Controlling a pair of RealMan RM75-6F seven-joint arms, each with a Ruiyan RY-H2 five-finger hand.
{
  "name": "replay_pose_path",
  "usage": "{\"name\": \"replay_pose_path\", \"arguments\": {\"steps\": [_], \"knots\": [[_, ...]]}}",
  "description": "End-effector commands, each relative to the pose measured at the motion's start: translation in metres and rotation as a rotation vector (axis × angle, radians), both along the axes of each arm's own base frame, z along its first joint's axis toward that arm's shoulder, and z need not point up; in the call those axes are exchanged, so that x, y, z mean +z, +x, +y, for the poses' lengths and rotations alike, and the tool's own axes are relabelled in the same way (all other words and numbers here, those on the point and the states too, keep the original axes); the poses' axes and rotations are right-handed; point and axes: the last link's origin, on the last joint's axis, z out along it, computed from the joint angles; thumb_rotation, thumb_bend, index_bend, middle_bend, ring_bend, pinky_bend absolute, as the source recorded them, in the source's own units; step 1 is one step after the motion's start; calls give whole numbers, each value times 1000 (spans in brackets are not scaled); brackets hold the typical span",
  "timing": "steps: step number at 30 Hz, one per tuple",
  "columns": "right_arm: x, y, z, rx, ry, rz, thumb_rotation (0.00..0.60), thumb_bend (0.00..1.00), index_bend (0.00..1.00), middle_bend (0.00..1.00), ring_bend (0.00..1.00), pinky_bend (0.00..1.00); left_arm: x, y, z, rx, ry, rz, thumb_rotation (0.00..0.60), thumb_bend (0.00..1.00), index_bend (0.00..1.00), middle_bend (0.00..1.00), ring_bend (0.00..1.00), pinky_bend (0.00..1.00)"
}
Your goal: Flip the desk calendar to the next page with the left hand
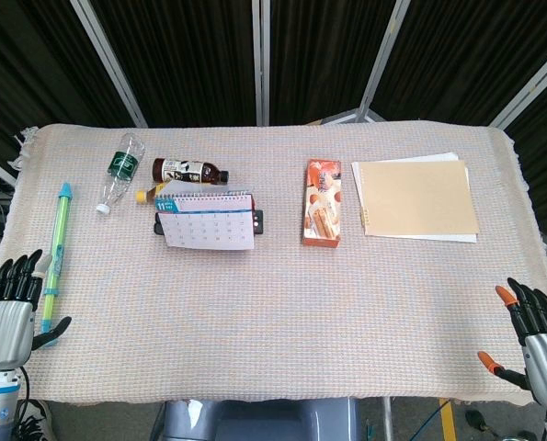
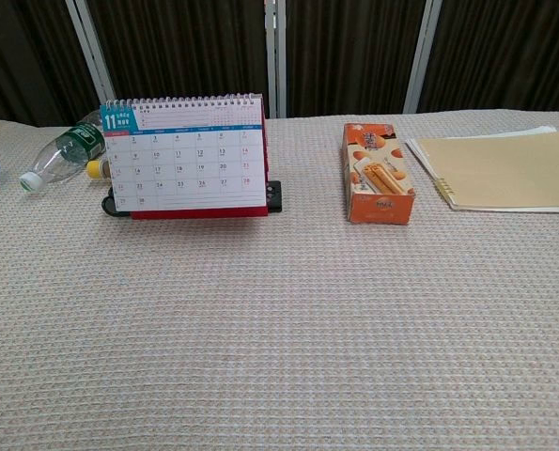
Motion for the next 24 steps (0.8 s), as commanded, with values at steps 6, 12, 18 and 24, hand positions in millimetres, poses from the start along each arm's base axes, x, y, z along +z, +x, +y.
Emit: {"name": "replay_pose_path", "arguments": {"steps": [6, 12, 18, 24], "knots": [[0, 0, 0, 3, 1, 3, 600, 71, 0, 0, 0, 0, -1, 0, 0, 2, -2, 2, 600, 106, 0, 0, 0, 0], [2, 1, 0, 10, -5, -7, 600, 71, 0, 0, 0, 0, -4, 0, 0, 4, -13, 6, 600, 108, 0, 0, 0, 0], [2, 1, -1, 7, -3, -7, 600, 71, 0, 0, 0, 0, -9, 0, 6, 6, -27, 2, 600, 111, 0, 0, 0, 0], [3, 1, -2, 6, -4, -17, 600, 71, 0, 0, 0, 0, -17, 8, 22, 9, -37, -10, 600, 138, 0, 0, 0, 0]]}}
